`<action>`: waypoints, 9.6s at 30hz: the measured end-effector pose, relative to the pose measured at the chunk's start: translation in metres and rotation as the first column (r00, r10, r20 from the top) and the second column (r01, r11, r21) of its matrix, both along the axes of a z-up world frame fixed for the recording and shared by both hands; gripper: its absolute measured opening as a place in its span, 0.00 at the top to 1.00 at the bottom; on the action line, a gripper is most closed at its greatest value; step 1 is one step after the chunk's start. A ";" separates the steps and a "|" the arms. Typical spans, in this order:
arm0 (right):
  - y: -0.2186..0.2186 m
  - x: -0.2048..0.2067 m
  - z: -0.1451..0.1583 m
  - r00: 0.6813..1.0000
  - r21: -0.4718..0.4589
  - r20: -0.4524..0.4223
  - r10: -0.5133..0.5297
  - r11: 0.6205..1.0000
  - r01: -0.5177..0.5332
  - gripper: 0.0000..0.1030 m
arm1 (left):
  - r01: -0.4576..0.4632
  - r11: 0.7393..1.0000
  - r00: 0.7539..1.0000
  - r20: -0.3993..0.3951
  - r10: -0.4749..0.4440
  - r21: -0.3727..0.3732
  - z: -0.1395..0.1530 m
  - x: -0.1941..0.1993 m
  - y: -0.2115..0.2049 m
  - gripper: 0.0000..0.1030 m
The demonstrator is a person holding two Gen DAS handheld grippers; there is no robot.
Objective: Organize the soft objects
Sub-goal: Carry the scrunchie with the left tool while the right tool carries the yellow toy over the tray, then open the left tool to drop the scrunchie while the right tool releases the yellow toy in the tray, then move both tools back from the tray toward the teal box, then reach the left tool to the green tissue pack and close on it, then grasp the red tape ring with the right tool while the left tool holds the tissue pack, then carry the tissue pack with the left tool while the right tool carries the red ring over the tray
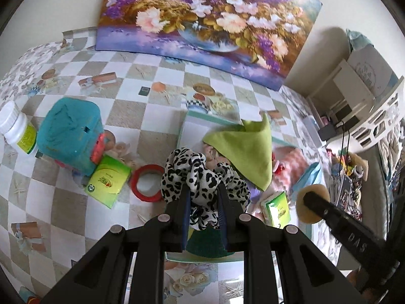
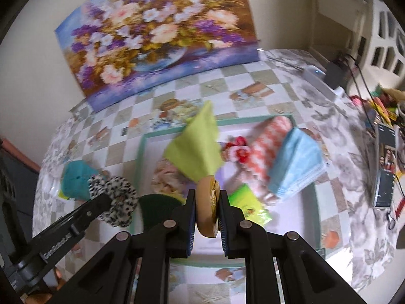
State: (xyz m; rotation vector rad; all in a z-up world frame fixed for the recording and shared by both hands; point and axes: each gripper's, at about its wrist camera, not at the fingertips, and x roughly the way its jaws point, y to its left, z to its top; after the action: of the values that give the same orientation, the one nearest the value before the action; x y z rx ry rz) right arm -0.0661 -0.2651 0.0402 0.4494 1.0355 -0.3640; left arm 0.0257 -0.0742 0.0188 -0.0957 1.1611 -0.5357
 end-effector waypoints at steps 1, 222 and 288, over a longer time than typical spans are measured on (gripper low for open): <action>-0.005 -0.002 -0.003 1.000 -0.006 -0.013 -0.019 1.000 0.019 0.83 | 0.005 1.000 1.000 0.000 -0.005 0.004 -0.001 0.000 -0.002 0.80; 0.099 0.097 -0.055 0.949 -0.068 -0.060 0.310 0.947 -0.314 0.16 | -0.262 0.949 0.929 -0.220 0.298 0.175 -0.093 0.055 0.074 0.39; 0.179 0.119 -0.066 0.845 -0.068 -0.070 0.530 0.842 -0.534 0.88 | -0.675 0.737 0.723 -0.231 0.652 -0.033 -0.056 0.036 0.202 0.39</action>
State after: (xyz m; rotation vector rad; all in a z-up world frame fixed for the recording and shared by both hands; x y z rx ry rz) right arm 0.0531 -0.0857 -0.0261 0.0600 1.1412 0.0837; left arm 0.0620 0.1275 -0.0370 -0.6646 1.1984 0.0628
